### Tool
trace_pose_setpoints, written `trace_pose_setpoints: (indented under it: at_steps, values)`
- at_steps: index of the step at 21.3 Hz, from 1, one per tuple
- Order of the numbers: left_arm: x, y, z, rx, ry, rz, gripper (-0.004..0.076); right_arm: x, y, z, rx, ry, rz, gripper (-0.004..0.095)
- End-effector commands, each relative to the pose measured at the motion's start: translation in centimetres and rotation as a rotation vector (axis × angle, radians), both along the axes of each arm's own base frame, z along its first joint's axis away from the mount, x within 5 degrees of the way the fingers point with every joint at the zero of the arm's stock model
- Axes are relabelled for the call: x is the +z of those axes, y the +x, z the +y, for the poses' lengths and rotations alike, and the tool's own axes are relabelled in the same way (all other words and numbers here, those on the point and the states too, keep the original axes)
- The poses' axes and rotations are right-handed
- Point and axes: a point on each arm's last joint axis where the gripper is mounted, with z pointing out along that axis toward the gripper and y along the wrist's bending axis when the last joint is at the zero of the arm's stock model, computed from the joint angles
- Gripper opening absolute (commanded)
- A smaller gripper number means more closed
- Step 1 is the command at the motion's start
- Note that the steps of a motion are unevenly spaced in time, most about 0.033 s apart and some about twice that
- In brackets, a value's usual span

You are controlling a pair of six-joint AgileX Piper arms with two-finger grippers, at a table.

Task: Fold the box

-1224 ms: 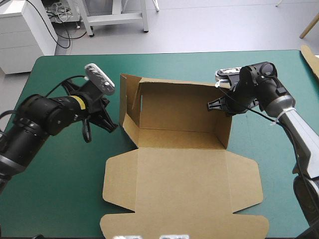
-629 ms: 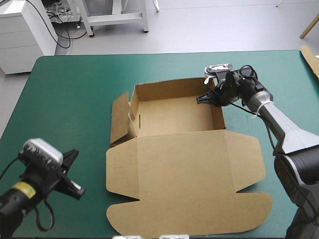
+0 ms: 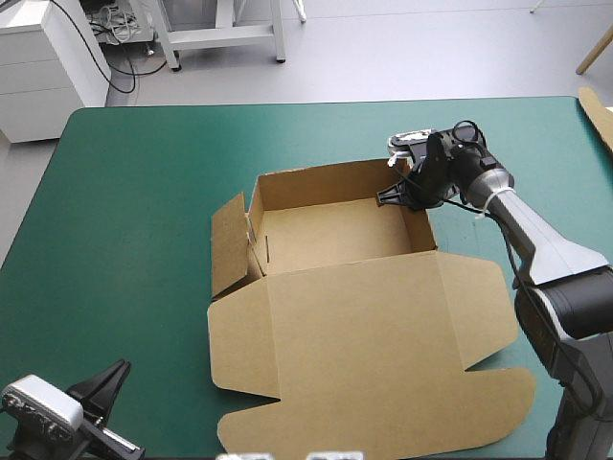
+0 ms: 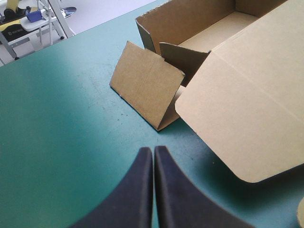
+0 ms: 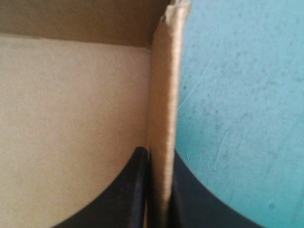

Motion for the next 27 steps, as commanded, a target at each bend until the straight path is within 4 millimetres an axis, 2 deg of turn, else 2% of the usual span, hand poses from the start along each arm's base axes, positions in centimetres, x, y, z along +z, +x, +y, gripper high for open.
trace_pose_setpoints:
  at_steps: [1,6,9,14,16,18,21,24,25,27]
  values:
    - [1.2,0.2,0.0,0.013,-0.037,-0.062,-0.0008,2.5,-0.9,0.1,0.03,-0.017,0.052,0.0201]
    - [1.0,0.3,0.6,0.085,-0.049,-0.037,-0.0008,6.4,-1.1,0.1,0.03,0.019,-0.061,0.0365]
    - [0.8,0.3,0.7,0.106,-0.052,-0.016,-0.0008,10.2,-3.2,-0.5,0.03,0.042,-0.152,0.0421]
    - [0.8,0.3,0.7,0.106,-0.052,-0.016,-0.0008,16.5,-7.9,-1.9,0.029,0.088,-0.322,0.0421]
    - [0.8,0.3,0.7,0.106,-0.052,-0.016,-0.0008,18.2,-9.5,-2.4,0.04,0.095,-0.374,0.0421]
    - [0.8,0.3,0.7,0.106,-0.052,-0.016,-0.0008,19.0,-10.2,-2.6,0.048,0.096,-0.398,0.0421]
    - [0.8,0.3,0.7,0.106,-0.052,-0.016,-0.0008,18.5,-9.8,-2.5,0.049,0.092,-0.385,0.0421]
    - [0.8,0.3,0.7,0.11,-0.063,-0.012,-0.0008,16.2,-7.6,-1.8,0.042,0.078,-0.314,0.0421]
    - [0.8,0.3,0.7,0.11,-0.063,-0.012,-0.0008,14.8,-6.6,-1.5,0.035,0.071,-0.274,0.0421]
    - [0.8,0.3,0.7,0.11,-0.063,-0.012,-0.0008,13.5,-5.8,-1.4,0.03,0.055,-0.237,0.0421]
